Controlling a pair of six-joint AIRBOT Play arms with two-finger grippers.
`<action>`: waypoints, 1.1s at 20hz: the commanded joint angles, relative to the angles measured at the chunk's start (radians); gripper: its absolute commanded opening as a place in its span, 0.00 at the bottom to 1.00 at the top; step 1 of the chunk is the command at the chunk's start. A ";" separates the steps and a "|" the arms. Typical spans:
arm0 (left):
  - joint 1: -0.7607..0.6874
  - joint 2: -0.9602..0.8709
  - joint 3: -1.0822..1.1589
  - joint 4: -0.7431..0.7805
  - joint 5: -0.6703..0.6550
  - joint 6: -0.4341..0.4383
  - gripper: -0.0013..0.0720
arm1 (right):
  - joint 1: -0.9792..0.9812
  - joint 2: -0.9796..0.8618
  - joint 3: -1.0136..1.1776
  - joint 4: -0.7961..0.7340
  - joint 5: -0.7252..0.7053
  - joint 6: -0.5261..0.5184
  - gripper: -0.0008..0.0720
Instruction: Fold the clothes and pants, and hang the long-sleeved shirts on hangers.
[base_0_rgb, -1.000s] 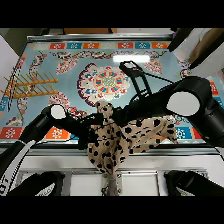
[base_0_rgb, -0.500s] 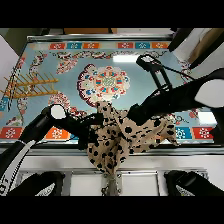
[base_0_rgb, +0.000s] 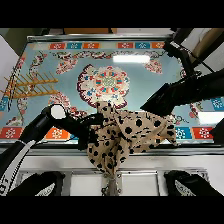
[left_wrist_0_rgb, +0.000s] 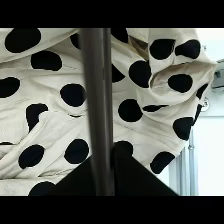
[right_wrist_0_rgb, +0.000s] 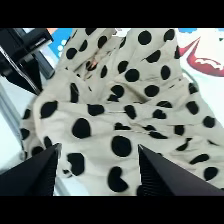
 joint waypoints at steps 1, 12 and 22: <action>0.000 0.000 0.001 0.000 0.000 0.000 0.03 | -0.124 0.001 -0.026 0.069 0.094 -0.281 0.75; 0.000 0.000 0.001 0.000 0.003 0.000 0.03 | -0.712 0.000 -0.575 0.531 0.255 -0.923 0.75; 0.000 0.000 0.001 0.000 0.003 0.000 0.03 | -0.644 0.000 -0.723 0.531 0.257 -1.058 0.75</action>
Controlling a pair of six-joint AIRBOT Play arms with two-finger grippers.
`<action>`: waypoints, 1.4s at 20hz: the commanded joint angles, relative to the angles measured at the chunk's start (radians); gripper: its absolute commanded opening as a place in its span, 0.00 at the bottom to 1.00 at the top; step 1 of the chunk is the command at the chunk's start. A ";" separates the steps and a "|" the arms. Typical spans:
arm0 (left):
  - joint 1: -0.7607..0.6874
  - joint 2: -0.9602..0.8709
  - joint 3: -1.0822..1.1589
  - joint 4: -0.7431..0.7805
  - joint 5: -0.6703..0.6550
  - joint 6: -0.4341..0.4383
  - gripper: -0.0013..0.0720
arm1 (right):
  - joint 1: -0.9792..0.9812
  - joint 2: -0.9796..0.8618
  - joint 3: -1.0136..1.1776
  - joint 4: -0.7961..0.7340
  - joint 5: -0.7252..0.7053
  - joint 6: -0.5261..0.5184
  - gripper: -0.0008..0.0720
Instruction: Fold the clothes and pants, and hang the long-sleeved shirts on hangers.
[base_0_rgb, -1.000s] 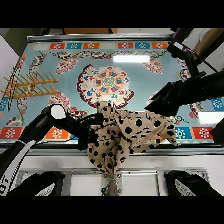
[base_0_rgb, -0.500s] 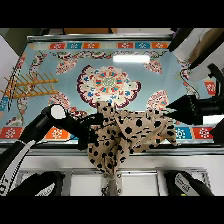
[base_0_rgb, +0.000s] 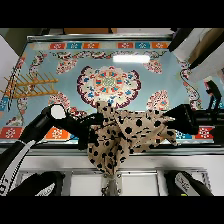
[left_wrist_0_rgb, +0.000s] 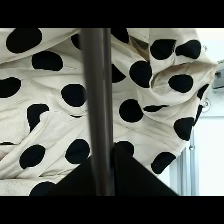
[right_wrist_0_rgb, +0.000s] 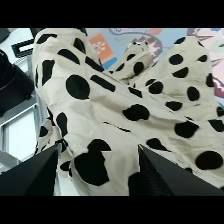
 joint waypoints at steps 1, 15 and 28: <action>0.000 0.000 0.001 0.000 0.000 0.000 0.03 | 0.045 -0.001 -0.078 0.002 0.010 -0.113 0.75; 0.000 0.000 0.001 0.000 -0.001 0.000 0.03 | 0.192 -0.073 -0.106 0.002 -0.028 -0.193 0.75; 0.000 0.000 0.001 0.001 -0.002 0.000 0.03 | 0.205 -0.074 -0.106 0.006 -0.027 -0.193 0.75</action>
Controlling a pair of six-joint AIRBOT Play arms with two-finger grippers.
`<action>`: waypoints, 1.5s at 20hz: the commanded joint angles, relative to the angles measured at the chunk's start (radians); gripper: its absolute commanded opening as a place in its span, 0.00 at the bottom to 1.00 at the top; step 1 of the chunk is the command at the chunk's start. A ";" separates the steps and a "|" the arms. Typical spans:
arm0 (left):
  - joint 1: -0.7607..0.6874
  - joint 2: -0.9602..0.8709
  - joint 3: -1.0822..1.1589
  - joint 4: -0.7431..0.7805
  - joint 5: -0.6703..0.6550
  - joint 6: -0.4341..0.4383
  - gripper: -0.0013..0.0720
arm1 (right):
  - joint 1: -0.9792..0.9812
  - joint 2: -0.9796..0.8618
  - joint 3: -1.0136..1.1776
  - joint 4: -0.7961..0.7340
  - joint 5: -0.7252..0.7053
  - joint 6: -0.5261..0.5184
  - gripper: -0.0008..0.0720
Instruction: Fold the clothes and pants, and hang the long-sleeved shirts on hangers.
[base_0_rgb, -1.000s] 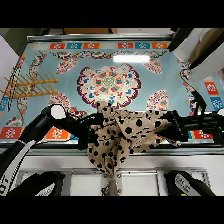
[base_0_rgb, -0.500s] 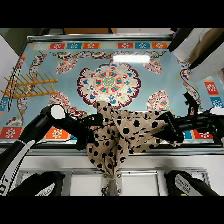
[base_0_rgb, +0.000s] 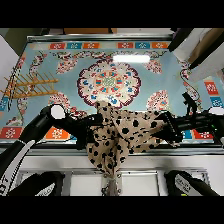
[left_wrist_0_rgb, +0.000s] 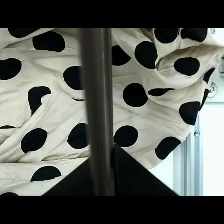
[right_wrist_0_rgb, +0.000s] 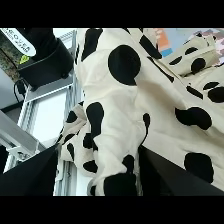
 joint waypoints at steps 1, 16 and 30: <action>-0.001 0.001 0.001 -0.019 0.000 0.000 0.03 | 0.000 0.000 0.000 0.000 -0.001 0.000 0.69; -0.001 0.001 0.001 -0.011 -0.002 0.000 0.03 | 0.001 0.000 0.000 0.016 -0.004 0.038 0.03; 0.003 0.045 0.001 -0.009 -0.002 -0.206 0.63 | 0.000 0.001 0.000 0.016 -0.033 0.048 0.02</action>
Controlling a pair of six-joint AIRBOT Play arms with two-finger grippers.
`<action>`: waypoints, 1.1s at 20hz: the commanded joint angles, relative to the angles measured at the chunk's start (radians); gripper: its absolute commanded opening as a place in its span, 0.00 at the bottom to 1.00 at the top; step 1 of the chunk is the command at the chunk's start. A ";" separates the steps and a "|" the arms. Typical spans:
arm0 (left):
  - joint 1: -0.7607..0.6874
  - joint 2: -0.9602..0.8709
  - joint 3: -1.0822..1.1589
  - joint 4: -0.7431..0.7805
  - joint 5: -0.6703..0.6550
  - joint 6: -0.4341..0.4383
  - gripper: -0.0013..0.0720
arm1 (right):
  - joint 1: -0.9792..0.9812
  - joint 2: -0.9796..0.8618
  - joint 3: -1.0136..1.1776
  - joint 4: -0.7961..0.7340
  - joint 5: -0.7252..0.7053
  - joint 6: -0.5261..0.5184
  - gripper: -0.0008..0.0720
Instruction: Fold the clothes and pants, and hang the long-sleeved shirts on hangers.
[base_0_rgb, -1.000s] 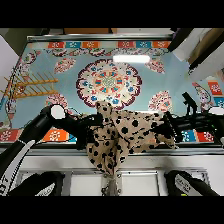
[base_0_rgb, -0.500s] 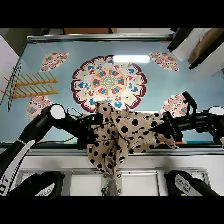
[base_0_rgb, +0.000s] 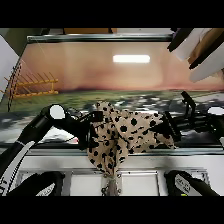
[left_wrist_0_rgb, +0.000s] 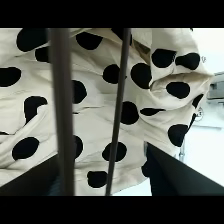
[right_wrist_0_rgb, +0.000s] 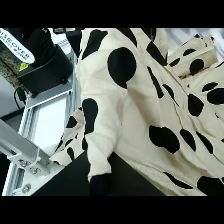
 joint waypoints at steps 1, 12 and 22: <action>0.012 0.047 -0.001 0.003 -0.002 -0.081 0.63 | -0.001 0.001 0.001 0.000 -0.019 0.013 0.02; 0.356 0.286 -0.042 0.002 0.081 -0.407 0.62 | -0.001 0.001 0.001 0.024 -0.059 0.035 0.02; 0.245 0.537 -0.290 0.068 0.195 -1.008 0.63 | -0.001 0.172 0.008 0.122 -0.274 0.093 0.02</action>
